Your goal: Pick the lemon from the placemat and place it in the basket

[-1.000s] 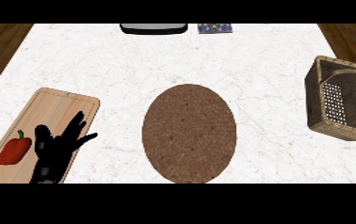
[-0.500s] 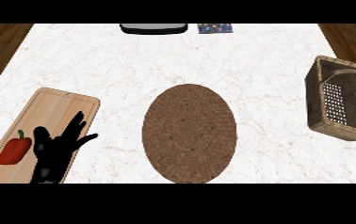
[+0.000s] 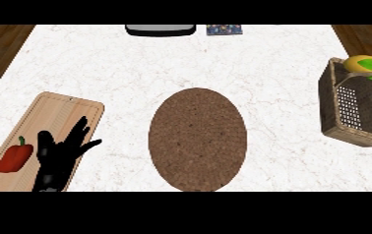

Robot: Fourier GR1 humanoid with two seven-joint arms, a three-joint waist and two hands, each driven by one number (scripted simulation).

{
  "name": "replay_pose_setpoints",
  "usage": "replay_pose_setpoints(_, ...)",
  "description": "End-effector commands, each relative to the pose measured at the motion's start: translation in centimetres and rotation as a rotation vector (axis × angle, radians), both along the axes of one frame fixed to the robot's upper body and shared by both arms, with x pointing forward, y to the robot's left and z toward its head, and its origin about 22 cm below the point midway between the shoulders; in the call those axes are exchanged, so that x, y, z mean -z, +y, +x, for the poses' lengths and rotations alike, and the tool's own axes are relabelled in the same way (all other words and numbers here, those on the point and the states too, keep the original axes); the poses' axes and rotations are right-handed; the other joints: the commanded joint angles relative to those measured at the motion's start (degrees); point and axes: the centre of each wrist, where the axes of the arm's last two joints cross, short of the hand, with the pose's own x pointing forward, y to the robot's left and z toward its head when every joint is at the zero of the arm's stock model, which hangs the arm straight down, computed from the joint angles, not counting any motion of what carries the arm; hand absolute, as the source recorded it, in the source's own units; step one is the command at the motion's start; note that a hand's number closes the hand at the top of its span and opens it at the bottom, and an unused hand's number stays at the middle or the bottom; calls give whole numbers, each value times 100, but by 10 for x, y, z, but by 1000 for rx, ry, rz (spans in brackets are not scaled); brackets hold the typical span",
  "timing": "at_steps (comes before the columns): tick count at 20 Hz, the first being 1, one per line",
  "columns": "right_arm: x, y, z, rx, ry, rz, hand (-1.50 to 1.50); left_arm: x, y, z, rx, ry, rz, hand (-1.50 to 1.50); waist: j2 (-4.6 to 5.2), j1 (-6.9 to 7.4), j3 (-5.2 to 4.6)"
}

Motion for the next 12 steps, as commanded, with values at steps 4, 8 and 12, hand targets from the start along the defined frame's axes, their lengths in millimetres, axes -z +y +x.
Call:
replay_pose_setpoints(4, -21, -27, -25, 30, -123, 55, -150, -8, -9, 1, 8, 88, -15, 0, 33, -12, -45)
replay_pose_setpoints(8, -26, -31, -42, 102, -184, 121, -150, 25, 3, -9, -10, 99, 6, 0, 37, -48, -52)
replay_pose_setpoints(12, -40, -62, -80, 173, -231, 130, -150, 18, 10, -19, -13, 84, -19, 0, 24, -73, -49)
